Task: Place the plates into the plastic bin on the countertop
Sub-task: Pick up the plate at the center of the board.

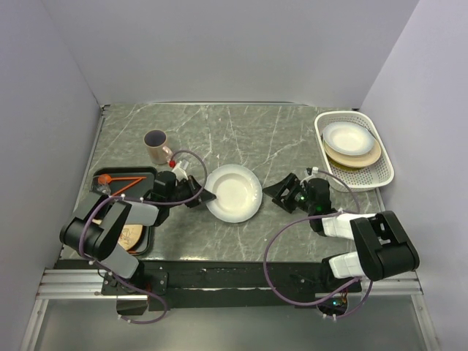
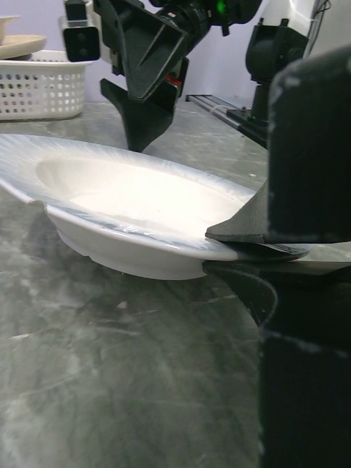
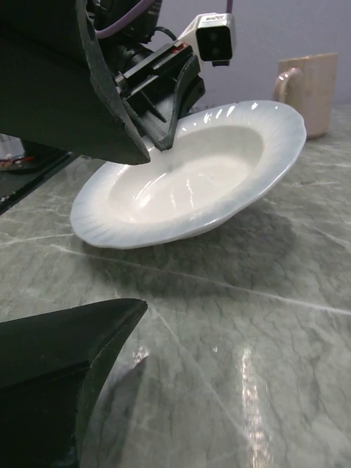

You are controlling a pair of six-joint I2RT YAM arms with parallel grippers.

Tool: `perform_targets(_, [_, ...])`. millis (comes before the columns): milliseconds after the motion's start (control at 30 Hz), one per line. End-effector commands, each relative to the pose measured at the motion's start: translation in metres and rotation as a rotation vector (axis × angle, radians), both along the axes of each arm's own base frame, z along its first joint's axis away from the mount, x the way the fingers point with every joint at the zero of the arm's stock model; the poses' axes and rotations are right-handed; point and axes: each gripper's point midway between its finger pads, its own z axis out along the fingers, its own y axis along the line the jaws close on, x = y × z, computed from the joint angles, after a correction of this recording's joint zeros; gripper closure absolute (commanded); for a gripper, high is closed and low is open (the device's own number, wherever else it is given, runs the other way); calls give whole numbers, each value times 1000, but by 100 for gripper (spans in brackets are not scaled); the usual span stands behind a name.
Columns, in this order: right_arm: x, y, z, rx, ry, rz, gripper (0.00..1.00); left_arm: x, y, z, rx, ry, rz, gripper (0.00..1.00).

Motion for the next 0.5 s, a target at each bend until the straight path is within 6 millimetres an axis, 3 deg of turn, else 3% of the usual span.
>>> perform_targets(0, [0,17,18,44,-81,61,21,-7,-17,38,-70,-125,-102,99])
perform_targets(467, [-12,35,-4,32,-23,119,32,-15,-29,62,-104,-161,-140,99])
